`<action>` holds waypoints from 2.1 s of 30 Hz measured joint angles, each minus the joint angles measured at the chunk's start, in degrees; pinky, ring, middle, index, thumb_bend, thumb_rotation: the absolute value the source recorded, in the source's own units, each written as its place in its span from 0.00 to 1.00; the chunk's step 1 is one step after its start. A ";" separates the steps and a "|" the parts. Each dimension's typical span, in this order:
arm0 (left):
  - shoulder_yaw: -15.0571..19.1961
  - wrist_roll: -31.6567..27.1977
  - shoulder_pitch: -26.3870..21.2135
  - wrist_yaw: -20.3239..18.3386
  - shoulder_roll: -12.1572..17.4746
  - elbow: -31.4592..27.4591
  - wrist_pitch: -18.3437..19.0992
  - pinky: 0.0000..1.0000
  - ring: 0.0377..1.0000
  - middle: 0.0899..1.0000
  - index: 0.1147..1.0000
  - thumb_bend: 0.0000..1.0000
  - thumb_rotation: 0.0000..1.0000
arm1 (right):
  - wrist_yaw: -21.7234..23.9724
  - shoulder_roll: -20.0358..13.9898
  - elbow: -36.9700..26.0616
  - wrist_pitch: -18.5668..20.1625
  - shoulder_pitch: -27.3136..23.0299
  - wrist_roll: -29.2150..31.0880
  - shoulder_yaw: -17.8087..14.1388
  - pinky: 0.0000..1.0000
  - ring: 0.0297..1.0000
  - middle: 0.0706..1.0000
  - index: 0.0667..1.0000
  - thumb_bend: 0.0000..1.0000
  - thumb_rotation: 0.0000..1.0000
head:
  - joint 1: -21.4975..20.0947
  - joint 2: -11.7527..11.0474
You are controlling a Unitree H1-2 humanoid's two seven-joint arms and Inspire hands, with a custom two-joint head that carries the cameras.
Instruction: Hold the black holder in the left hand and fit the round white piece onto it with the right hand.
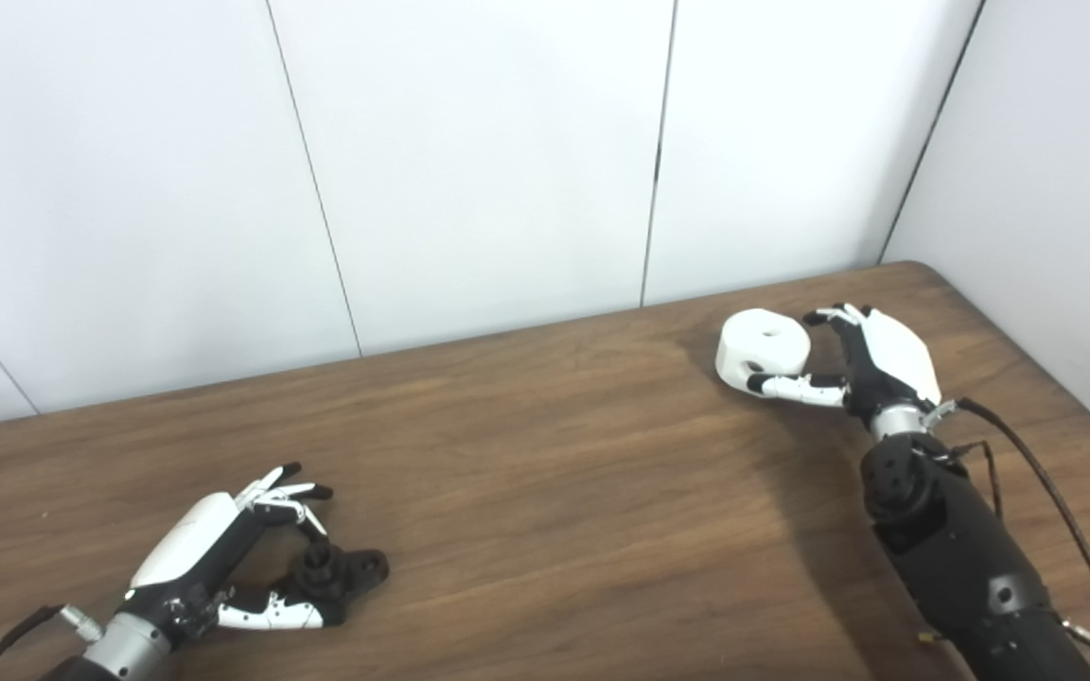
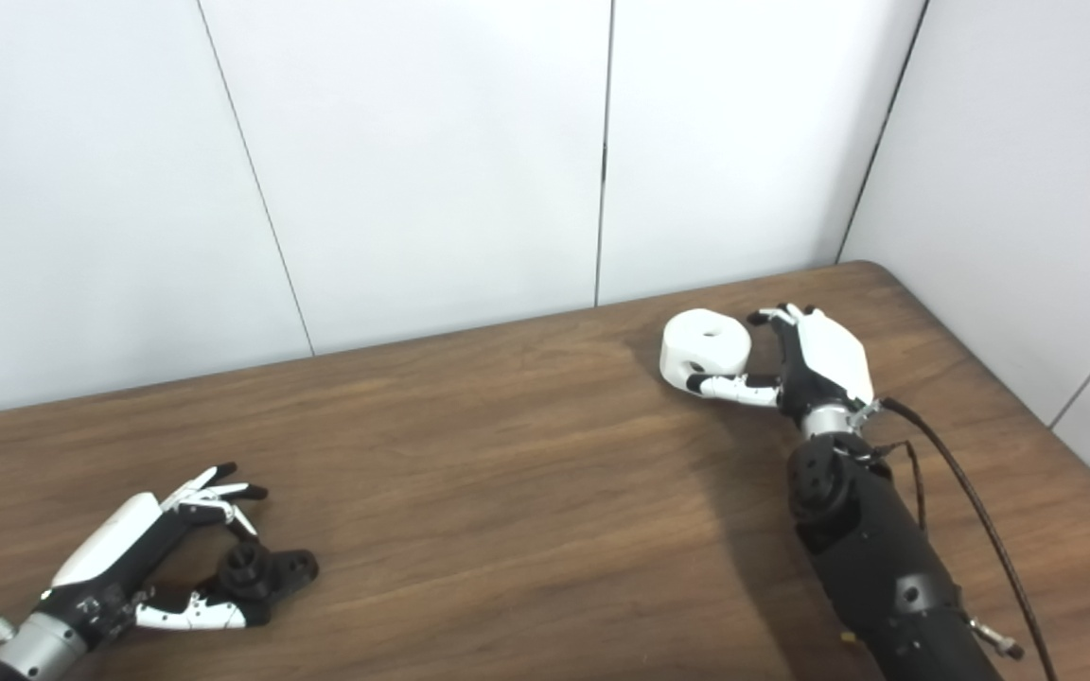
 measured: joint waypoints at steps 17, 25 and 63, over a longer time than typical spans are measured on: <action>0.67 -0.34 0.92 -0.69 0.06 -1.46 0.15 1.00 1.00 0.84 0.41 0.52 0.04 | -0.19 0.17 2.29 0.09 -0.99 -0.08 1.05 1.00 1.00 0.93 0.75 0.84 0.56 | 0.18 0.18; 1.06 -0.35 1.54 -0.69 0.09 -2.29 0.32 1.00 1.00 0.84 0.42 0.52 0.04 | -6.25 2.10 9.42 -4.11 -3.23 1.54 0.52 1.00 1.00 0.87 0.60 0.76 0.41 | 0.17 -0.09; 1.59 0.15 1.80 -0.48 0.26 -1.96 1.66 1.00 1.00 0.84 0.42 0.52 0.04 | -11.99 6.43 5.04 -13.26 -2.04 4.56 2.11 1.00 1.00 0.83 0.50 0.68 0.34 | 2.72 1.76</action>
